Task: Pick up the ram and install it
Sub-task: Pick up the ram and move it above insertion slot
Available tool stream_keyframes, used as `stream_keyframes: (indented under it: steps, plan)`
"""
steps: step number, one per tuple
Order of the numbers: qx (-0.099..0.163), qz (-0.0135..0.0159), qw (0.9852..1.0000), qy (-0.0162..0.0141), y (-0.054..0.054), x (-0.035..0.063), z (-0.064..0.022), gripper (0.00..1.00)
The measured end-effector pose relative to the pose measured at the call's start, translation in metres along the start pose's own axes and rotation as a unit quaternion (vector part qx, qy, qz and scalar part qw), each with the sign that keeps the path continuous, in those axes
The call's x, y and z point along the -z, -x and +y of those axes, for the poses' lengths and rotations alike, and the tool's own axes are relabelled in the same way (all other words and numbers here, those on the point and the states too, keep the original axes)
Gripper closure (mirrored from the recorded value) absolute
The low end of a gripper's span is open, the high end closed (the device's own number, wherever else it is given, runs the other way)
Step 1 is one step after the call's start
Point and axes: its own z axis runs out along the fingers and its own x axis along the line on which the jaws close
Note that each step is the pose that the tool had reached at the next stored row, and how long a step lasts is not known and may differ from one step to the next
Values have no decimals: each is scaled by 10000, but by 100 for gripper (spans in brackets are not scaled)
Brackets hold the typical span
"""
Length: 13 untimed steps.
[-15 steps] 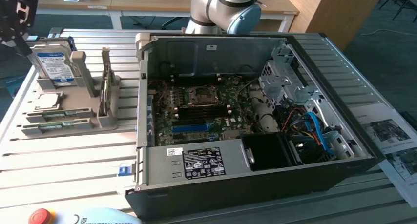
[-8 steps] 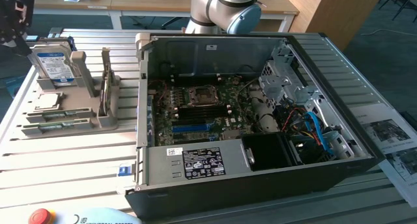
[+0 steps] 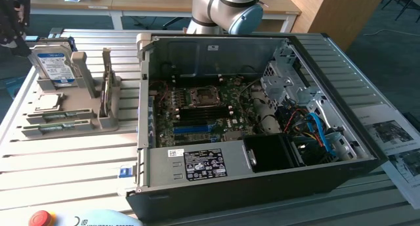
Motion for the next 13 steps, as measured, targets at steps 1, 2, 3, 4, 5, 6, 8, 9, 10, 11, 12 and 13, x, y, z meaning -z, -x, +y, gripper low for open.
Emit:
stream_keyframes:
  steps: [1, 2, 3, 4, 5, 6, 8, 9, 10, 11, 12, 13]
  plan:
    - [85, 4, 10000, 2, 0, -1, 0, 90]
    - [180, 8, 9998, 4, 0, -2, -1, 90]
    - [270, 13, 9996, 6, 0, -2, -1, 90]
    - [359, 18, 9994, 8, 0, -3, 0, 90]
    - [449, 23, 9990, 10, 0, -4, 0, 90]
    - [539, 28, 9985, 12, 0, -5, 0, 90]
    - [726, 38, 9973, 17, 0, -6, -1, 90]
    - [815, 43, 9967, 19, 0, -6, 0, 90]
    - [905, 48, 9959, 21, 0, -7, -1, 90]
    - [993, 53, 9950, 23, 0, -8, -1, 90]
    - [1081, 58, 9941, 25, 0, -8, -1, 90]
    - [1164, 62, 9932, 27, 0, -8, 0, 90]
